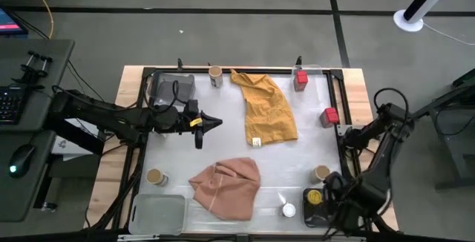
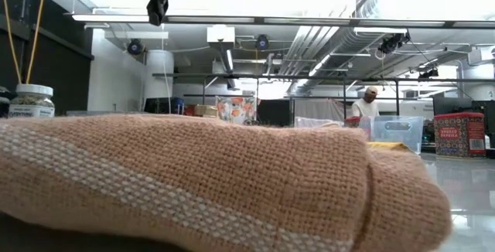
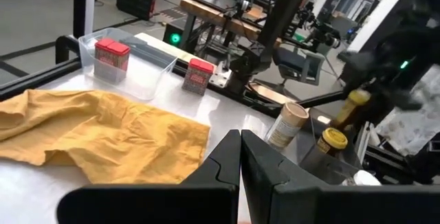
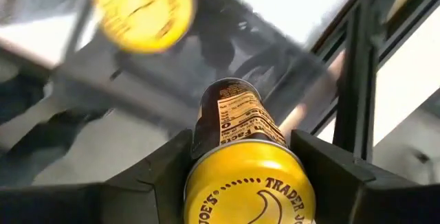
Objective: Sort spices by type
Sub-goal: Put the yellow seasoning bottle into the bottom right black bin, then put the bottom left brown seasoning bottle into the top left black bin
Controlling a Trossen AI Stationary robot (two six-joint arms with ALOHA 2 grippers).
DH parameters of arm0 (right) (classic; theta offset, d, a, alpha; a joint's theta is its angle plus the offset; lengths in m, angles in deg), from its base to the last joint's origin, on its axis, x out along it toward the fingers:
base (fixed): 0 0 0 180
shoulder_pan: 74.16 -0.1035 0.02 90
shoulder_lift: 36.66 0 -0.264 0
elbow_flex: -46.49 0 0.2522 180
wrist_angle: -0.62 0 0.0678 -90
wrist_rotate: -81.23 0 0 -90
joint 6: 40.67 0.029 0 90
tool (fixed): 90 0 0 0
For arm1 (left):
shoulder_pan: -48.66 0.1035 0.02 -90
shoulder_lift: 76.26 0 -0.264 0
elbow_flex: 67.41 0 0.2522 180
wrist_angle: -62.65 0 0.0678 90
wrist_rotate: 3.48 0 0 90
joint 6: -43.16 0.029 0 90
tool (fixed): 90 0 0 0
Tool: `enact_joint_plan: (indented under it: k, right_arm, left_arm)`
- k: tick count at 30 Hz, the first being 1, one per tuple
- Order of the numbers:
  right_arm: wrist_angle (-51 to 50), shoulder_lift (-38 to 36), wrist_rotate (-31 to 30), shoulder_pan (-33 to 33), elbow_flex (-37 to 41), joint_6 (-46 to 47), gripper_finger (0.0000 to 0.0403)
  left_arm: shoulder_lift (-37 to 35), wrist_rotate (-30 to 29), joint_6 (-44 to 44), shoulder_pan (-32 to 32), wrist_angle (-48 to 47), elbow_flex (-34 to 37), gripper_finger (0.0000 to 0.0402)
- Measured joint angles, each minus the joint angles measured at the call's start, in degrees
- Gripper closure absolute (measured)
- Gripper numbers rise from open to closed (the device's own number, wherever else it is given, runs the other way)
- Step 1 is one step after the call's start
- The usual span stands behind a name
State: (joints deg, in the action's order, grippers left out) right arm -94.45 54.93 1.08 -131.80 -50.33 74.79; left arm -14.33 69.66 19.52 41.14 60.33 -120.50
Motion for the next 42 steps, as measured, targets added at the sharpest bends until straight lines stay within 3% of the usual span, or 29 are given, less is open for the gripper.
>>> enact_joint_plan:
  k: [13,30,42]
  right_arm:
    - [15.0,-0.02,-3.29,1.78,16.41,-0.85,0.0173]
    - [13.76,-0.65,-4.93,1.78,16.71,0.22,0.0142]
    - [13.37,-9.59,-5.2,1.78,16.69,2.13,0.0112]
  left_arm:
    - [0.0,0.02,-0.81,0.03,0.01,-0.01,0.04]
    - [0.0,0.0,-0.29,0.02,0.0,-0.01,0.0345]
    - [0.0,0.0,-0.18,0.02,-0.15,-0.01,0.0329]
